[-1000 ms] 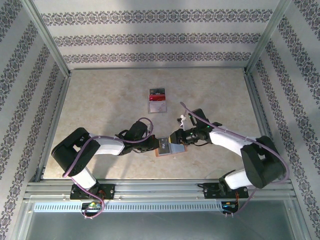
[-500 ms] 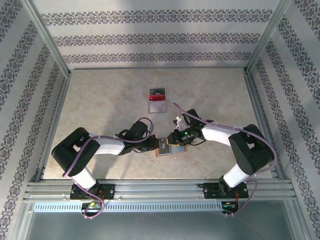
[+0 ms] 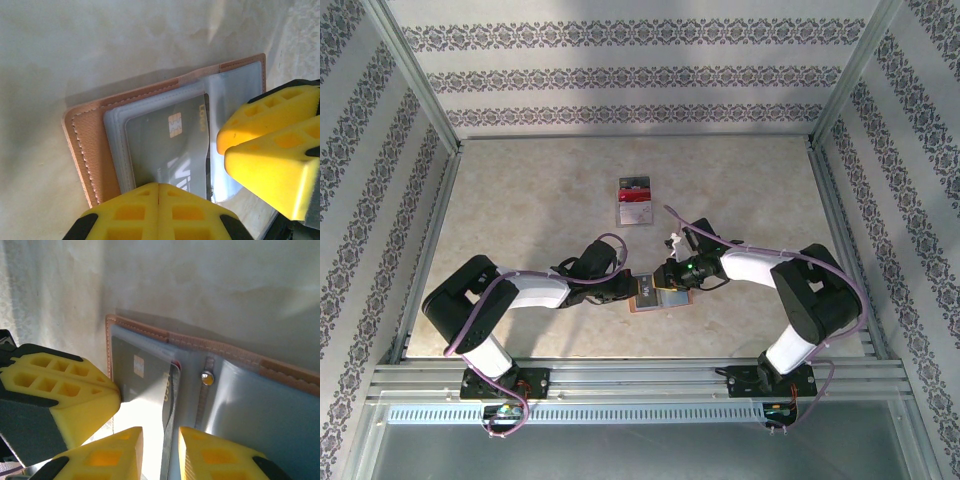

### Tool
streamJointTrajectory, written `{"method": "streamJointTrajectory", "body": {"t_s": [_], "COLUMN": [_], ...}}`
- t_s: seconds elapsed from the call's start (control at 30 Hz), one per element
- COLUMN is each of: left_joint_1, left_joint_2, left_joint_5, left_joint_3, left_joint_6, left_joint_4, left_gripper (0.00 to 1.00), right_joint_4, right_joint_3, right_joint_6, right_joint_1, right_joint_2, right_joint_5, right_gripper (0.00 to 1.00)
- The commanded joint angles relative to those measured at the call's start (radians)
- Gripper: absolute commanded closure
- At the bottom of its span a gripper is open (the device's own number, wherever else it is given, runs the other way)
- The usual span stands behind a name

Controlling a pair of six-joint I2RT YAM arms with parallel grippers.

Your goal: Take the credit cards out of the card holder

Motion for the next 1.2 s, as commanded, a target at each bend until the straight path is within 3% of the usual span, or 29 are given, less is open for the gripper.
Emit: {"method": "streamJointTrajectory", "body": {"t_s": [0.0, 0.37, 1.17], "left_joint_1": [0.009, 0.01, 0.01], "left_joint_2": [0.029, 0.035, 0.061], "left_joint_5": [-0.068, -0.063, -0.059], "left_joint_3": [-0.016, -0.015, -0.004], "left_joint_6": [0.021, 0.019, 0.015], "left_joint_4": [-0.139, -0.133, -0.141], "left_gripper": [1.0, 1.0, 1.0], "right_joint_4": [0.022, 0.0, 0.213], "right_joint_3": [-0.006, 0.006, -0.089], "right_joint_6": [0.015, 0.031, 0.096], "right_joint_1": [0.014, 0.027, -0.008], "right_joint_2": [0.016, 0.034, 0.015], "right_joint_5": [0.002, 0.031, -0.111], "right_gripper": [0.75, 0.74, 0.76]}}
